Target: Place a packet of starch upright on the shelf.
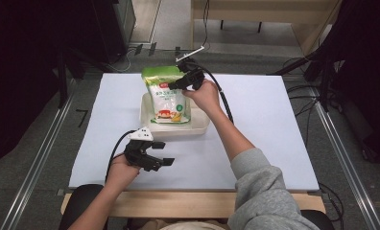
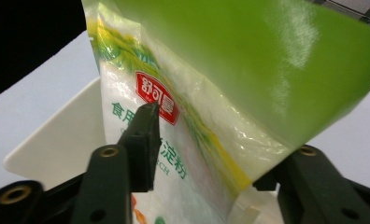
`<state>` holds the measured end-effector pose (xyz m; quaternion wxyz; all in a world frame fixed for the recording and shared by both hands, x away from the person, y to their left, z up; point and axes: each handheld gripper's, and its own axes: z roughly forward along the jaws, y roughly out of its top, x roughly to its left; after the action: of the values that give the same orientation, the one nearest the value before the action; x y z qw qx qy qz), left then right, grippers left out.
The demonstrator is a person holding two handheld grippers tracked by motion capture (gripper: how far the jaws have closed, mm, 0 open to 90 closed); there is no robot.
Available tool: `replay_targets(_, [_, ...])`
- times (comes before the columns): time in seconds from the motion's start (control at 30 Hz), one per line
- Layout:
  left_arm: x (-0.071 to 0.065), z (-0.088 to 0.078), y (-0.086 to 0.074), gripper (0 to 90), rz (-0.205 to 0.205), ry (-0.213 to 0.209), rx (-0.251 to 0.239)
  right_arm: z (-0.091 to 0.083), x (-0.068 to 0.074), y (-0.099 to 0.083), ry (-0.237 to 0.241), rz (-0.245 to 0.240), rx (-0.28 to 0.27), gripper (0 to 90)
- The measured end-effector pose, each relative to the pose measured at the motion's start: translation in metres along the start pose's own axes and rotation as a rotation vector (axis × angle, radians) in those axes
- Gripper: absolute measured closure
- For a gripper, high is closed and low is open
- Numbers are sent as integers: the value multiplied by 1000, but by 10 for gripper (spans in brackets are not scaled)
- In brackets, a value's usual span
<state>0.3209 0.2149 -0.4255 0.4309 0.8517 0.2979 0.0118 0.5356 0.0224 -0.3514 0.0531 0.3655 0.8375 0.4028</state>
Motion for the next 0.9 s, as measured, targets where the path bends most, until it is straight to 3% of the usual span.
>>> replay_targets(0.5, [0,1,0,236,1,1,7,-28,-16,-2,1,11,21,468])
replay_targets(0.9, [0,1,0,235,-2,-1,6,-50,-22,-30,14,33,-4,462])
